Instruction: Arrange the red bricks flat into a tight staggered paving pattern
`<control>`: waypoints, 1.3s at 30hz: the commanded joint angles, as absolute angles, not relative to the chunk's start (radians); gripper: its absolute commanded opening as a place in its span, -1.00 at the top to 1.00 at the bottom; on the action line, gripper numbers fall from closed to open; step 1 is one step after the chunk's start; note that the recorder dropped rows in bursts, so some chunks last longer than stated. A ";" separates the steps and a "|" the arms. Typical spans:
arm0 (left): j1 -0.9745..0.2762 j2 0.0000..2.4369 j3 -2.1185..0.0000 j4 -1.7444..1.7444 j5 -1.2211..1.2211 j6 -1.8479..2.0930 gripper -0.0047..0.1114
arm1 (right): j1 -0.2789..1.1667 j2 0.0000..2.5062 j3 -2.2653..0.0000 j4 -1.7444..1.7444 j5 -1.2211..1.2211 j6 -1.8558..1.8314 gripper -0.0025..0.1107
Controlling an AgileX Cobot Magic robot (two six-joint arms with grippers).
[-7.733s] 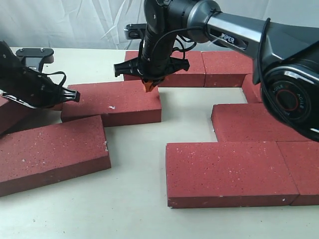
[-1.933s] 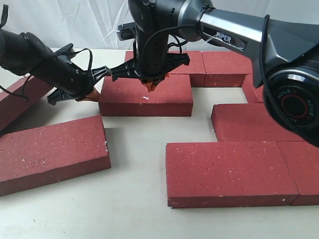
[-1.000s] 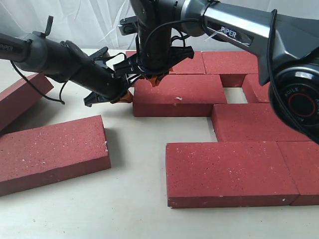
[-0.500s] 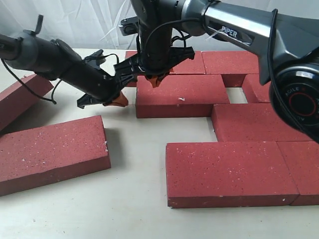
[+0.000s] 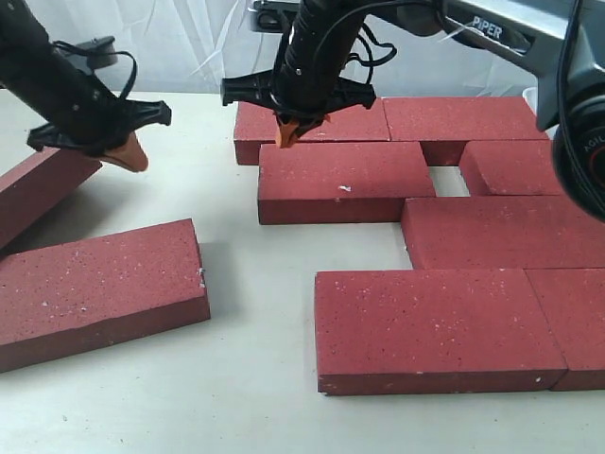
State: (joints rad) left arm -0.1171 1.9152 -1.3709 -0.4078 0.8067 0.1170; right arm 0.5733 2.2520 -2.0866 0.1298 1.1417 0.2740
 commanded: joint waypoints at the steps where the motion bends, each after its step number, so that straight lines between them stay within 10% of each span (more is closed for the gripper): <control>1: -0.112 1.779 -1.318 -0.281 0.831 0.056 0.92 | 0.590 2.242 -2.088 0.143 1.080 0.263 0.97; 39: -0.114 1.513 -1.058 -0.362 0.583 0.072 0.92 | 0.620 2.556 -2.389 0.118 1.098 0.274 0.97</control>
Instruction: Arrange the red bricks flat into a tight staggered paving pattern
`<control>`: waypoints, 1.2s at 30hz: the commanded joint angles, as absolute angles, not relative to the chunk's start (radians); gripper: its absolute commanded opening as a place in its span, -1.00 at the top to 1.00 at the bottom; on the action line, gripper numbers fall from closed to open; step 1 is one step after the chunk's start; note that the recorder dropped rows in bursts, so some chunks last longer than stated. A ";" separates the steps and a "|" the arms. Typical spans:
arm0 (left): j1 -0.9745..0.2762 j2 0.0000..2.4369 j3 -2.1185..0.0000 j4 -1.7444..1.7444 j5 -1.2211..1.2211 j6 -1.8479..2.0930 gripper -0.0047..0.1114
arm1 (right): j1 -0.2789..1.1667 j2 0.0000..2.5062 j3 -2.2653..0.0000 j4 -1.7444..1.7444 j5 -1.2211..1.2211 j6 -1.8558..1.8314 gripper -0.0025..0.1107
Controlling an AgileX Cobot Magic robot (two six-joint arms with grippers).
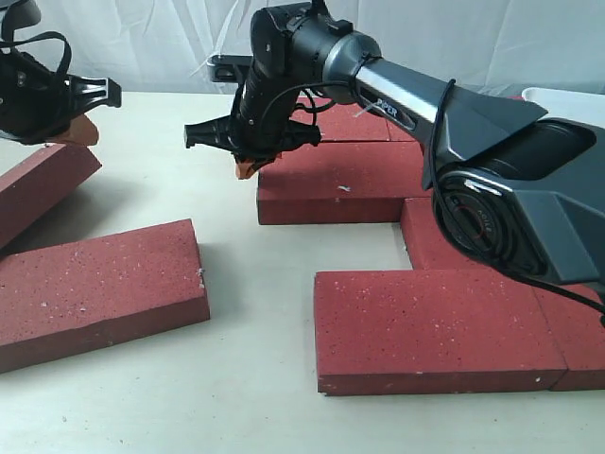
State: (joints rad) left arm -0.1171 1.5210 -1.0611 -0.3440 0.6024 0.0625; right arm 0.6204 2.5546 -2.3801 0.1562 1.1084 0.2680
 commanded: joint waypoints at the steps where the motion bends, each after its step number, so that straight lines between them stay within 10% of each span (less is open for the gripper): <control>1: -0.114 1.513 -1.058 -0.364 0.583 0.076 0.92 | 0.620 2.561 -2.389 0.107 1.105 0.287 0.97; 36: -0.114 1.513 -1.058 -0.390 0.559 0.092 0.92 | 0.616 2.577 -2.389 -0.228 1.221 0.424 0.97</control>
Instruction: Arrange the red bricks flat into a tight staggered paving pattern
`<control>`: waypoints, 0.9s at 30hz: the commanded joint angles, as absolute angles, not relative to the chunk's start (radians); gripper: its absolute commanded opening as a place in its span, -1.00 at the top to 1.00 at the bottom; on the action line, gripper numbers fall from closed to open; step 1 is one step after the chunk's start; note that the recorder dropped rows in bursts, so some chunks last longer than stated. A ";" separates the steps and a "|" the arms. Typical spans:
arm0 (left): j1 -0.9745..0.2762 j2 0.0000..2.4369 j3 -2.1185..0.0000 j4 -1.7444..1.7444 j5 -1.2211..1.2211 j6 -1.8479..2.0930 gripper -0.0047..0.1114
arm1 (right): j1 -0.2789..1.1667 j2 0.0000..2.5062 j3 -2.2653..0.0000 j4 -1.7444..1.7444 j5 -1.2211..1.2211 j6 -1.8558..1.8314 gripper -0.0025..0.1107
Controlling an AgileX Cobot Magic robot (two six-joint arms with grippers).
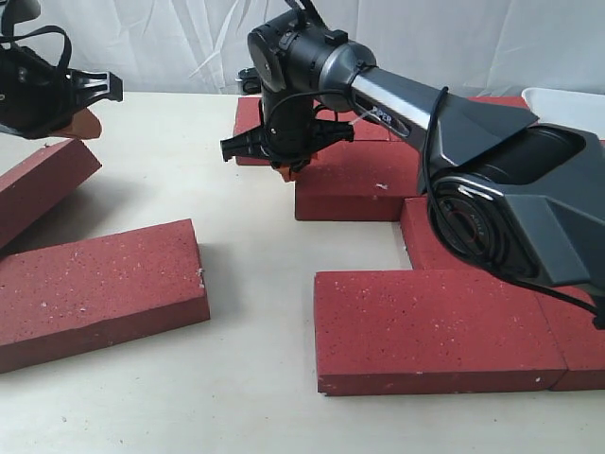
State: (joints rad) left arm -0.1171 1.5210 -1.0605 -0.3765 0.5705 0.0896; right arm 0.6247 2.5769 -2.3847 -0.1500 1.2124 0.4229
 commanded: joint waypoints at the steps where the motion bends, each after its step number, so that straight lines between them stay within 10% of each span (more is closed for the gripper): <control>1: -0.114 1.513 -1.058 -0.391 0.557 0.097 0.92 | 0.616 2.577 -2.389 -0.228 1.221 0.417 0.97; 27: -0.114 1.513 -1.058 -0.403 0.552 0.109 0.92 | 0.618 2.588 -2.389 -0.119 1.221 0.338 0.97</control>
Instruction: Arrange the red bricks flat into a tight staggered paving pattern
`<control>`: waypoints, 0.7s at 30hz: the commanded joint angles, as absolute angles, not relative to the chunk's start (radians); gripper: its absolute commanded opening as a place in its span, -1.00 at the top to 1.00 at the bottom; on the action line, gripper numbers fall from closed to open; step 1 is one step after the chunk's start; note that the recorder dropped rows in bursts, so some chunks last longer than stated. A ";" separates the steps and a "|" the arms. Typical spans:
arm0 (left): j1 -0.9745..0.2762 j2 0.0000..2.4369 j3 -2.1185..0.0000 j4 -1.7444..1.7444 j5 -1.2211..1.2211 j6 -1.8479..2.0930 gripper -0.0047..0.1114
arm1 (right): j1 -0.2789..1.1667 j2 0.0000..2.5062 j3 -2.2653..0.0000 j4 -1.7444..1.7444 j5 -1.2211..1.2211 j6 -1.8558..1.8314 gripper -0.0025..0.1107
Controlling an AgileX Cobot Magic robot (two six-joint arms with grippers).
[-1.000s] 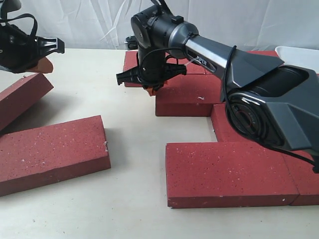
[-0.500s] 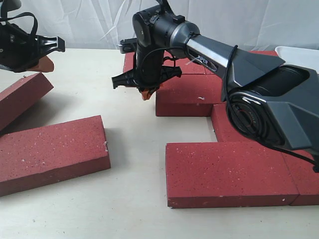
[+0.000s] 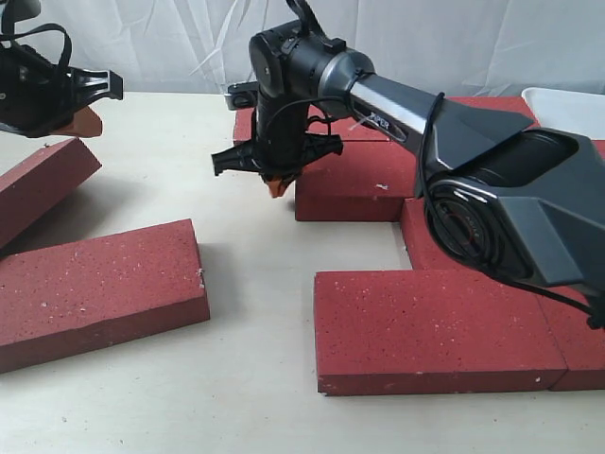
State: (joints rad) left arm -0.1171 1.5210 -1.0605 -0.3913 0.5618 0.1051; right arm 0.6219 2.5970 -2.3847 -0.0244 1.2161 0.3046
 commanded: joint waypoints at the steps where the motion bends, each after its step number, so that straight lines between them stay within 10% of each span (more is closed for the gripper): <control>1: -0.114 1.513 -1.058 -0.406 0.552 0.109 0.92 | 0.618 2.588 -2.389 -0.127 1.221 0.338 0.97; 21: -0.114 1.513 -1.058 -0.419 0.552 0.113 0.92 | 0.618 2.587 -2.380 -0.055 1.221 0.420 0.97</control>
